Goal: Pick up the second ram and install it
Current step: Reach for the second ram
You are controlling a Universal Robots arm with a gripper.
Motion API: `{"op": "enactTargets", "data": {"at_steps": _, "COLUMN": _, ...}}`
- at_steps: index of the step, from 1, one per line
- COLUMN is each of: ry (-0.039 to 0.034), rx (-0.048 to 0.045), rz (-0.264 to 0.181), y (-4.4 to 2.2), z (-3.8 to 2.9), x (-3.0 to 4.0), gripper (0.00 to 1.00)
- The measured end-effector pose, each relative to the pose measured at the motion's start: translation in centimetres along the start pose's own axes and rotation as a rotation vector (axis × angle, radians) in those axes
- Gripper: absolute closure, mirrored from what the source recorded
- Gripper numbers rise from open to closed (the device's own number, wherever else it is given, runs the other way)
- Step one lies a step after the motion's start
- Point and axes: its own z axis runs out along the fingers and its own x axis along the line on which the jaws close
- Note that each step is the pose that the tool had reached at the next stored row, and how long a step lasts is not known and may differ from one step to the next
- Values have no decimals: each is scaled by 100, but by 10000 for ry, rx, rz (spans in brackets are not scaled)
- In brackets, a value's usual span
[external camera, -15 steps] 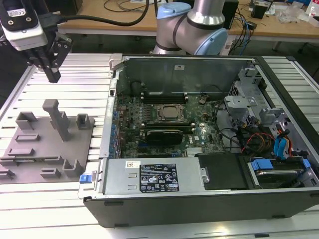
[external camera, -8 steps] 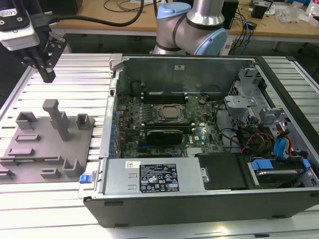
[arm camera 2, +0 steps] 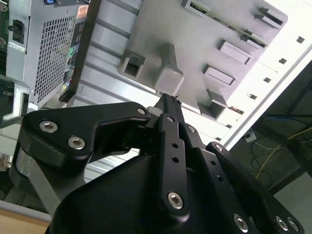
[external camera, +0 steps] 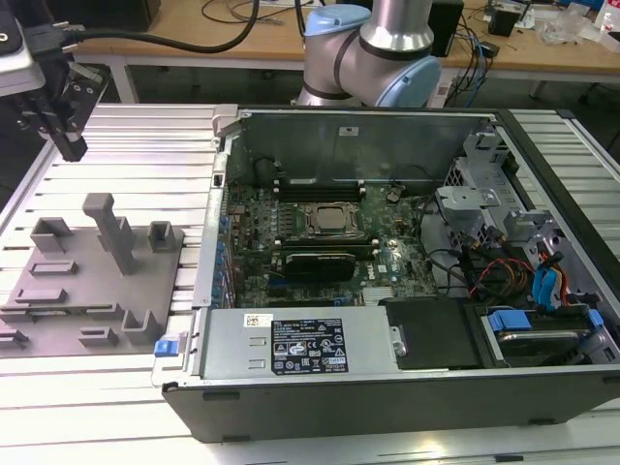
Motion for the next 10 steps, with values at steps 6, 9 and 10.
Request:
{"op": "enactTargets", "data": {"at_steps": 6, "ry": 1, "rx": 0, "rz": 0, "y": -8, "z": 2, "x": 99, "gripper": 89}}
{"op": "enactTargets", "data": {"at_steps": 9, "ry": 1, "rx": 0, "rz": -2, "y": -17, "z": 3, "x": 140, "gripper": 89}}
{"op": "enactTargets", "data": {"at_steps": 10, "ry": 1, "rx": 0, "rz": -2, "y": -21, "z": 3, "x": 145, "gripper": 89}}
